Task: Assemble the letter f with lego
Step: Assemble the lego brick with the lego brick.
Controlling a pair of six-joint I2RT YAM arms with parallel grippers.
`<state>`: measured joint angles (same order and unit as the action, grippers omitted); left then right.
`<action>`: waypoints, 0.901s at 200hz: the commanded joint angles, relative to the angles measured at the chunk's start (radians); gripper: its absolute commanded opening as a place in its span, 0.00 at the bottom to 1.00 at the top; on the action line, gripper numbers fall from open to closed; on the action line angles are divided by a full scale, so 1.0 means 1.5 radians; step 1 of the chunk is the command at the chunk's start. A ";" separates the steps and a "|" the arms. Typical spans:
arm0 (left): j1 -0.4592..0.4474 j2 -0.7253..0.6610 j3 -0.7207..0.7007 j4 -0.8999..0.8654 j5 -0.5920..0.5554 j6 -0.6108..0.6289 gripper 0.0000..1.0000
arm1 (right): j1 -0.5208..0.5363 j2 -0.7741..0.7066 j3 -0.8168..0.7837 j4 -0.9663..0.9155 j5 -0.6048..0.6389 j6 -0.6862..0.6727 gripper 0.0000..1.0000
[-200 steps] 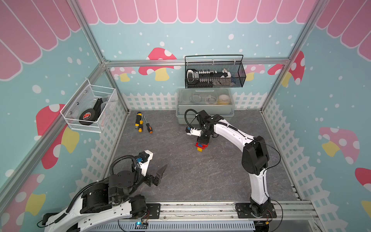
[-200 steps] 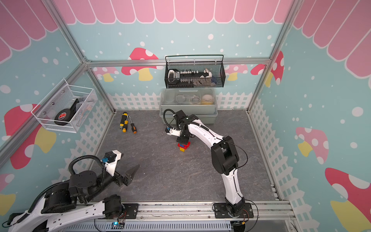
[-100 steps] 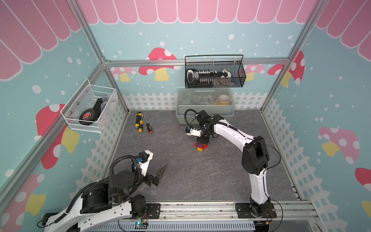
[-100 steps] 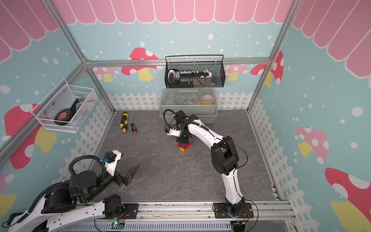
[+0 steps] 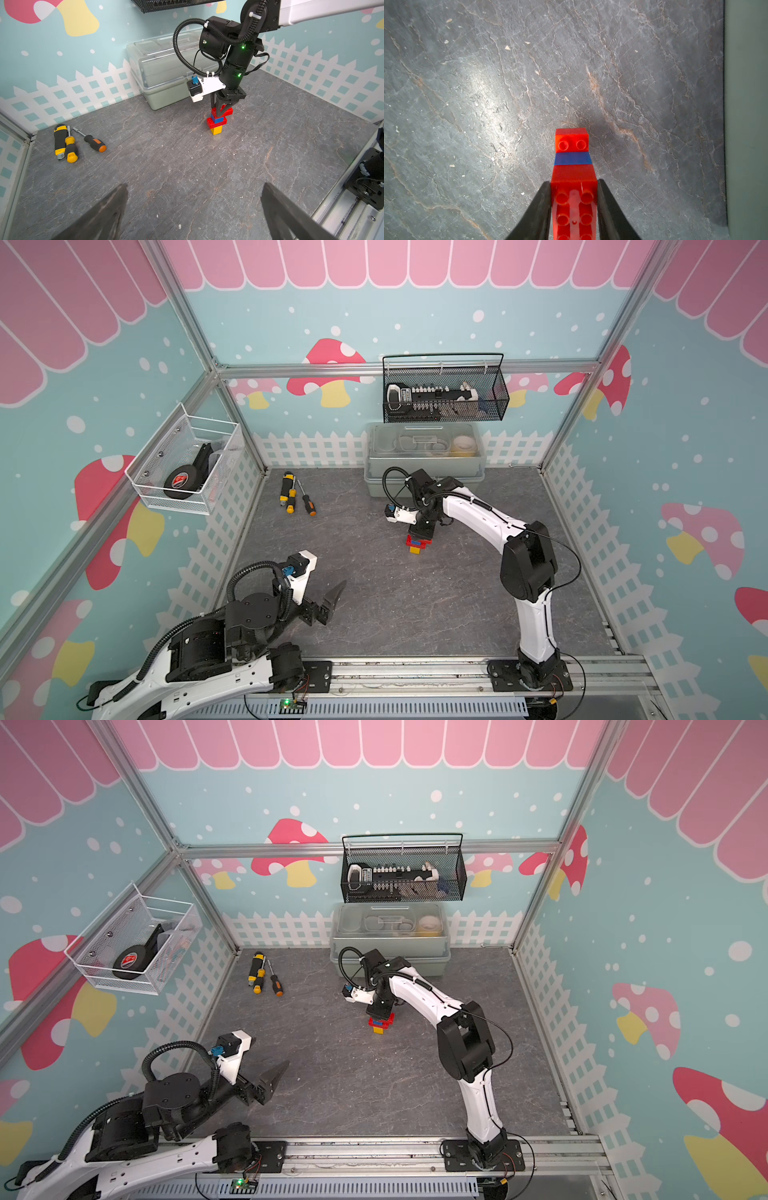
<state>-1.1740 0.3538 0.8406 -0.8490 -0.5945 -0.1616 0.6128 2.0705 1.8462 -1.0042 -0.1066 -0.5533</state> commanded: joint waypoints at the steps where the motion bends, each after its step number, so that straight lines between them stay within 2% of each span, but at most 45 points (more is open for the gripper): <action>1: -0.002 -0.007 -0.002 -0.014 -0.007 -0.012 0.99 | -0.005 0.014 0.016 -0.030 -0.017 -0.012 0.35; 86: -0.002 -0.007 -0.002 -0.014 -0.008 -0.012 0.99 | -0.003 0.027 0.026 -0.041 -0.022 -0.017 0.30; 180: -0.002 -0.008 -0.002 -0.014 -0.008 -0.012 0.99 | 0.015 0.036 0.022 -0.042 0.015 -0.015 0.29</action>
<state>-1.1740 0.3538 0.8406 -0.8490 -0.5949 -0.1616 0.6209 2.0876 1.8763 -1.0340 -0.1024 -0.5678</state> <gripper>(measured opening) 0.992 0.306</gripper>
